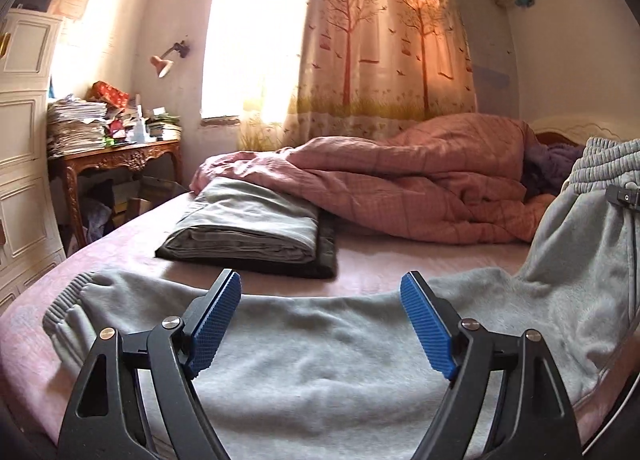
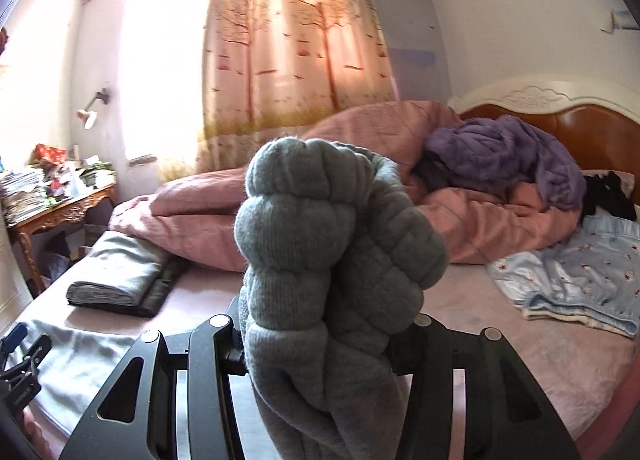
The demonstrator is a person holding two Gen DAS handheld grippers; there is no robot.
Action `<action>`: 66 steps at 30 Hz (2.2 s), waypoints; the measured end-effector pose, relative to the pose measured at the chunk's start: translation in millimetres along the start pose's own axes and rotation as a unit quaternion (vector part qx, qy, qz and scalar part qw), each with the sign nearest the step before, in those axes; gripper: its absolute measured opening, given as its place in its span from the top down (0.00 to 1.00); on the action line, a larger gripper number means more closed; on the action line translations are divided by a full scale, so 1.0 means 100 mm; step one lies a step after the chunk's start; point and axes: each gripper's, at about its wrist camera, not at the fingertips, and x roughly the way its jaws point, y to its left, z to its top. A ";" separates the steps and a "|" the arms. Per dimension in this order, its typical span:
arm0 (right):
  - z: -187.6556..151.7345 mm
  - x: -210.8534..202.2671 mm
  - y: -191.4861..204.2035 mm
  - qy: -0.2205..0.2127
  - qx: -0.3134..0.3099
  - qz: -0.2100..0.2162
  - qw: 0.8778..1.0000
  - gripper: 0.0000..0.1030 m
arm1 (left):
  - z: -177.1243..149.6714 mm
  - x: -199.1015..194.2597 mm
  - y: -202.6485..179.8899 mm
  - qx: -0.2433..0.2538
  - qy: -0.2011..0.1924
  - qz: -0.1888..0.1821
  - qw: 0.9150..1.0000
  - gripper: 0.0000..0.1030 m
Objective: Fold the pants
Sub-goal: 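Carry the ribbed cuffs over the pants with the right gripper and release onto the waistband, then press the laid ribbed cuffs flat with the left gripper and release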
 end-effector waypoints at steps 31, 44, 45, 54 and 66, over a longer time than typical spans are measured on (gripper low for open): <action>-1.46 0.39 1.83 0.088 -0.128 0.047 0.987 0.53 | -0.10 0.14 0.48 -0.057 0.053 0.006 0.997 0.21; -1.27 0.35 1.87 0.088 -0.066 0.155 0.982 0.16 | -0.11 0.17 0.53 -0.065 0.062 0.007 0.996 0.21; -1.28 0.34 1.85 0.087 -0.062 0.155 0.982 0.16 | -0.11 0.17 0.54 -0.066 0.063 0.005 0.996 0.21; -0.94 -0.12 1.07 0.022 -0.032 0.084 0.996 0.16 | -0.30 0.43 0.28 -0.121 0.173 -0.230 0.950 0.21; -1.21 0.27 -0.02 0.158 0.069 0.059 0.983 0.15 | -0.29 0.29 -0.36 -0.079 0.143 -0.245 0.956 0.01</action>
